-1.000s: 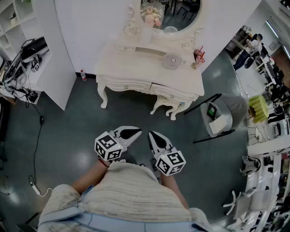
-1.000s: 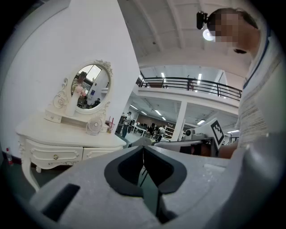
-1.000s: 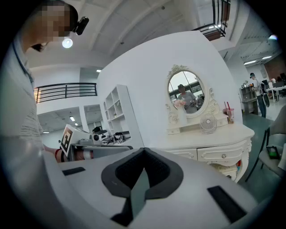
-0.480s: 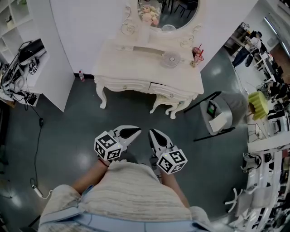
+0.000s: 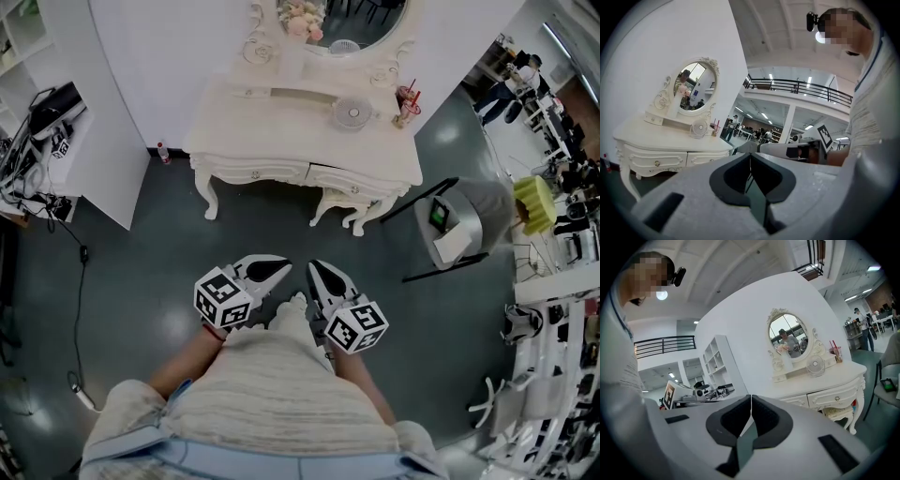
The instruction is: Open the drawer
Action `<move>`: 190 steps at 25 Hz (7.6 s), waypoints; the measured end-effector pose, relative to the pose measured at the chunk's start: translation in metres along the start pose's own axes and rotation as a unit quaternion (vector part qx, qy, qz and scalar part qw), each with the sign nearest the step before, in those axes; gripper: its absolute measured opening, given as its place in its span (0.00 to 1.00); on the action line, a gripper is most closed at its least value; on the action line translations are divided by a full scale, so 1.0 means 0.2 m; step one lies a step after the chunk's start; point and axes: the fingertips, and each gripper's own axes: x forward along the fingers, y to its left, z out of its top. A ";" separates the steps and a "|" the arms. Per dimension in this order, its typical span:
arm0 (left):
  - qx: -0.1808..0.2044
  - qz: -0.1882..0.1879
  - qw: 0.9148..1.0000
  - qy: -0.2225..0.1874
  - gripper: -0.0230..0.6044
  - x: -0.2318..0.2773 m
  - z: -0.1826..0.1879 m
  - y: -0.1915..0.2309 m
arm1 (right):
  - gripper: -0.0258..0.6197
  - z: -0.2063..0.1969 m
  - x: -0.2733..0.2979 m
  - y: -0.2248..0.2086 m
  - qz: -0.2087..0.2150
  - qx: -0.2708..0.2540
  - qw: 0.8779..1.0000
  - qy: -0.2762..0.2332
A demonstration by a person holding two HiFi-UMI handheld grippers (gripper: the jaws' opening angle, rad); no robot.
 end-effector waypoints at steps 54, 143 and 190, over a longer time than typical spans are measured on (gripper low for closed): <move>-0.031 0.008 0.998 0.054 0.06 1.25 0.27 0.94 | 0.05 0.34 0.65 -1.46 -0.044 0.051 0.996 0.053; -0.094 0.018 0.985 0.145 0.06 1.37 -0.30 1.28 | 0.23 -0.70 1.00 -2.72 -0.281 0.035 0.903 0.322; -0.077 -0.003 0.987 0.140 0.06 1.40 -0.19 1.22 | 0.23 -0.92 0.54 -2.37 -0.287 0.051 0.881 0.373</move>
